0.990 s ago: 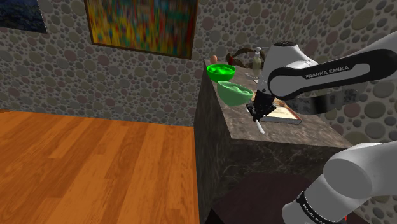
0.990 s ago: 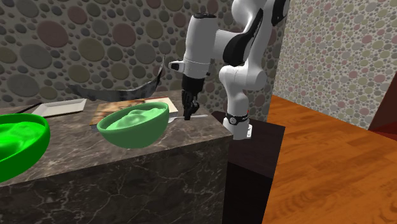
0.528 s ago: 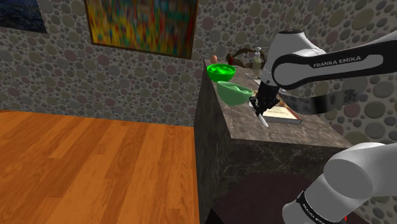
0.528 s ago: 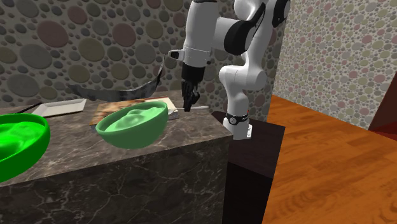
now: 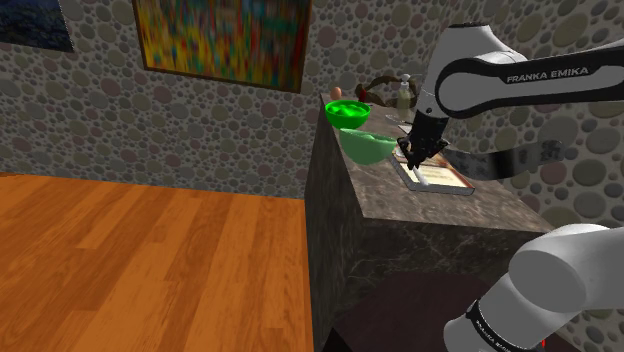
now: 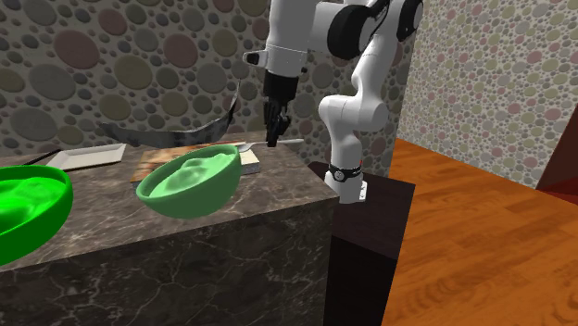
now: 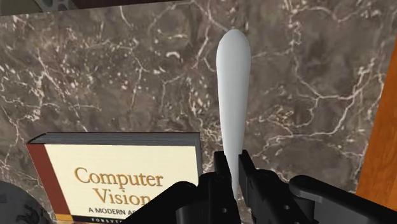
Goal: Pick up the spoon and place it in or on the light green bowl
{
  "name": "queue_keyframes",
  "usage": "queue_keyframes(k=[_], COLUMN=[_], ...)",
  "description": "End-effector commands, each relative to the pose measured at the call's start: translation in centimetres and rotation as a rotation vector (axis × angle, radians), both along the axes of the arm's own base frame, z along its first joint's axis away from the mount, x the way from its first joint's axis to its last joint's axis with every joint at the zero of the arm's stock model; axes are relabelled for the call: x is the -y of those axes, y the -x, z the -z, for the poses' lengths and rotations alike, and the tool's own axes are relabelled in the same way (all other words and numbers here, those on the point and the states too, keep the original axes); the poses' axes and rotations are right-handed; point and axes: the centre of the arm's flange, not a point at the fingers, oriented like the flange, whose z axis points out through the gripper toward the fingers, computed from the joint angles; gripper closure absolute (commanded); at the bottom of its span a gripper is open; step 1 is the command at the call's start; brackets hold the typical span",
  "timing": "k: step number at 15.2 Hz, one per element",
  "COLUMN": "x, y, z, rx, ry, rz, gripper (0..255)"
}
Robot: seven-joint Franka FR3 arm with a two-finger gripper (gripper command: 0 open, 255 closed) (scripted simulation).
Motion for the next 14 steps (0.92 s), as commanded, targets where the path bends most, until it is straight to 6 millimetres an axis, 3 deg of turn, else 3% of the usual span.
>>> queue_keyframes(k=[1,14], x=[0.0,0.0], y=[0.0,0.0], z=[-1.0,-7.9], rx=[0.000,0.000], ry=[0.000,0.000], rz=[0.000,0.000], gripper=[255,255])
